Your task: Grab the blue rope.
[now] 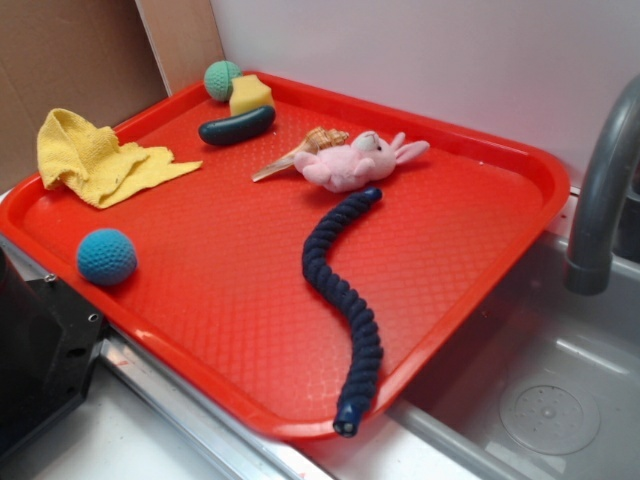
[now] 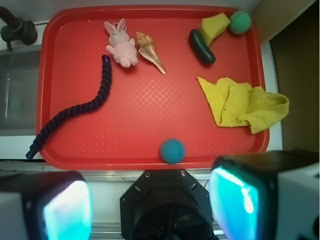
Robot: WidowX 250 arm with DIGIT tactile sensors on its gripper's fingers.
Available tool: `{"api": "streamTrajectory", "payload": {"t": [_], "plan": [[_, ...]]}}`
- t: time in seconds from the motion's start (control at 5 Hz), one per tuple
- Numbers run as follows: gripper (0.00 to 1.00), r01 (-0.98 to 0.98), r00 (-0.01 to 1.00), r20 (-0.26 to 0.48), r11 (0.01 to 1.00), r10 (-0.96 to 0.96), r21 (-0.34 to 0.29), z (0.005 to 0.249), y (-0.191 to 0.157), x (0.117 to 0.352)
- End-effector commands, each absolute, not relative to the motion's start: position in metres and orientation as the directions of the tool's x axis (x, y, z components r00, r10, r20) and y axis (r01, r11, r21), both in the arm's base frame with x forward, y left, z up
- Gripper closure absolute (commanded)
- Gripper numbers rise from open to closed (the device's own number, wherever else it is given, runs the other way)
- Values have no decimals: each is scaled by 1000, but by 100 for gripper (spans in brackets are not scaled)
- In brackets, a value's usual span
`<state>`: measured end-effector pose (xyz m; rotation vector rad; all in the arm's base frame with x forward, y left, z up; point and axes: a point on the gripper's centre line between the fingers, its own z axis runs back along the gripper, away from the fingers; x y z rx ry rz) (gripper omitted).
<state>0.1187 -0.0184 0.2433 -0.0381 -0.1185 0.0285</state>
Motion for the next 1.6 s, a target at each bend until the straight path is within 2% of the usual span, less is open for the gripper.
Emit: {"api": "streamTrajectory", "payload": {"t": [0.0, 0.2, 0.4, 0.6, 0.8, 1.4], "plan": [[0, -26, 993, 118, 999, 31, -40, 243, -18, 119], [0, -185, 983, -10, 982, 185, -42, 201, -47, 138], [0, -394, 919, -52, 916, 391, -81, 181, -82, 164], [0, -588, 808, -109, 803, 579, -92, 152, -116, 176], [0, -600, 800, -128, 792, 587, -112, 123, -134, 175], [0, -600, 800, -128, 792, 587, -112, 123, -134, 175]]}}
